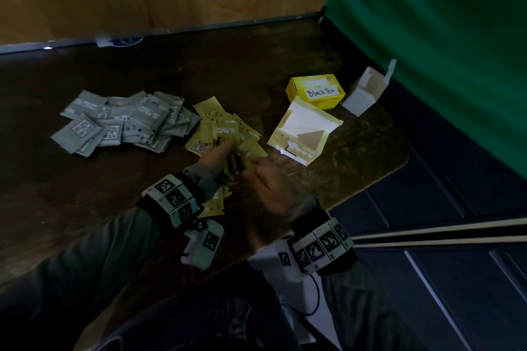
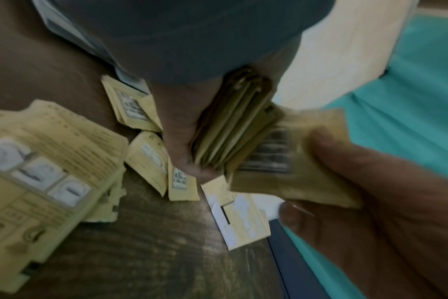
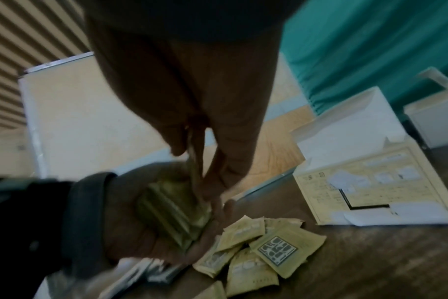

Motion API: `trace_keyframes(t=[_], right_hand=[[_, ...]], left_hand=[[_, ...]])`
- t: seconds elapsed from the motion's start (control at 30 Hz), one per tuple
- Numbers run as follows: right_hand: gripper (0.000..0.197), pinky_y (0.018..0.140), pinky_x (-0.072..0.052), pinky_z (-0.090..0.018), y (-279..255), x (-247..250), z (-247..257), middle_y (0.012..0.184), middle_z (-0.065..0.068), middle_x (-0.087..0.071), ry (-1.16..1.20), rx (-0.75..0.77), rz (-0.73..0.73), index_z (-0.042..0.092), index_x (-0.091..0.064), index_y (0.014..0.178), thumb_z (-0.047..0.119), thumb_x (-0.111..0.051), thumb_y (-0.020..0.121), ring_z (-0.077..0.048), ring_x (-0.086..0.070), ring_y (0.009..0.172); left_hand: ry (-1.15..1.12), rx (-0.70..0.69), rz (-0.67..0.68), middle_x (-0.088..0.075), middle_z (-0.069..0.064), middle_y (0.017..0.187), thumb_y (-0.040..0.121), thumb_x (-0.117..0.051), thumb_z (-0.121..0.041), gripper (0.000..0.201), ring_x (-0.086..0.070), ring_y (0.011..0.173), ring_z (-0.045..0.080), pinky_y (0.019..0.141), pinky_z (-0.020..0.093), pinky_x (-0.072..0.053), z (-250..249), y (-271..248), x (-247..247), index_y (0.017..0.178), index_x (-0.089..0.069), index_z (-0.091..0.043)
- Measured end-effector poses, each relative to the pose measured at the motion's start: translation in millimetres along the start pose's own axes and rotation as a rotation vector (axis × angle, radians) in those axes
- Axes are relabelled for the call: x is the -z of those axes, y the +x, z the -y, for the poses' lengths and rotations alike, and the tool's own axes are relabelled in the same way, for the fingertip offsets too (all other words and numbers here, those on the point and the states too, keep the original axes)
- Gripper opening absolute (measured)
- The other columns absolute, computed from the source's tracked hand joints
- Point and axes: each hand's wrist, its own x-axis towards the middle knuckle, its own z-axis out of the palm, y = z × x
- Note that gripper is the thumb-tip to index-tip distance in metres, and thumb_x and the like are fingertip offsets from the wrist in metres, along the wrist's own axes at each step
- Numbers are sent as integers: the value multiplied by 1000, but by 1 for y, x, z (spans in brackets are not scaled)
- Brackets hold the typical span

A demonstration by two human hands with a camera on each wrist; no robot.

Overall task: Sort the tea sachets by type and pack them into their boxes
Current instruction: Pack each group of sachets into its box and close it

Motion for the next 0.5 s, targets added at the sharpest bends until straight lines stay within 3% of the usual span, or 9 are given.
trace_keyframes(t=[0.07, 0.13, 0.2, 0.27, 0.33, 0.37, 0.4, 0.43, 0.5], right_hand=[[36, 74, -43, -35, 2, 9, -4, 92, -8, -60, 47, -31, -119, 11, -65, 87, 35, -39, 91, -16, -53, 82], [18, 71, -53, -36, 6, 22, -5, 85, -4, -64, 235, -131, -233, 13, -65, 87, 23, -52, 94, -15, -60, 77], [9, 69, -56, -26, 8, 32, -3, 81, 2, -67, 443, -175, -234, 15, -67, 85, 7, -62, 88, -6, -64, 71], [10, 65, -55, -20, 9, 34, 0, 78, 4, -68, 478, -158, -232, 9, -69, 86, 1, -68, 80, 0, -64, 66], [13, 64, -54, -18, 11, 30, 2, 76, 8, -69, 465, -160, -269, 9, -71, 84, 1, -74, 74, 1, -64, 67], [15, 64, -55, -18, 11, 27, 3, 76, 10, -70, 467, -154, -298, 12, -72, 83, 3, -77, 72, 0, -65, 69], [14, 66, -56, -21, 12, 24, 3, 79, 9, -71, 448, -132, -333, 14, -74, 83, 7, -78, 71, -2, -67, 73], [14, 70, -58, -27, 14, 21, 2, 83, 6, -72, 384, -71, -370, 13, -75, 85, 11, -78, 71, -7, -68, 78], [20, 78, -56, -39, 14, 19, 2, 98, -1, -72, 108, 111, -406, 13, -75, 96, 23, -69, 79, -19, -65, 90]], left_hand=[[-29, 22, 3, -62, 13, 104, 87, -56, -33, 28, -62, 83, 32, 60, 37, -54, -3, 2, 6, 113, -59, -21], [-24, -4, 87, -58, 16, 115, 86, -53, -22, 23, -60, 97, 36, 72, 45, -54, -7, -1, 10, 106, -62, -29], [-26, -7, 198, -60, 16, 107, 84, -54, -18, 19, -61, 86, 33, 64, 39, -55, -10, -9, 10, 98, -64, -26], [11, 29, 328, -66, 11, 86, 90, -50, -26, 16, -65, 67, 24, 52, 30, -55, -13, -26, 5, 91, -64, -19], [45, 66, 455, -70, 6, 70, 84, -57, -38, 25, -67, 57, 19, 49, 27, -55, -13, -38, 2, 86, -64, -14], [59, 72, 514, -70, 5, 69, 70, -71, -41, 34, -68, 57, 18, 50, 27, -56, -13, -42, 2, 87, -64, -13], [63, 68, 528, -71, 6, 71, 54, -84, -36, 46, -68, 59, 19, 51, 27, -56, -12, -42, 4, 88, -64, -11], [64, 69, 512, -70, 8, 73, 46, -87, -24, 50, -68, 59, 19, 52, 27, -57, -9, -39, 5, 87, -64, -10], [90, 50, 404, -64, 8, 73, 52, -65, -10, 31, -64, 56, 18, 50, 24, -54, -8, -34, 8, 83, -60, -8]])
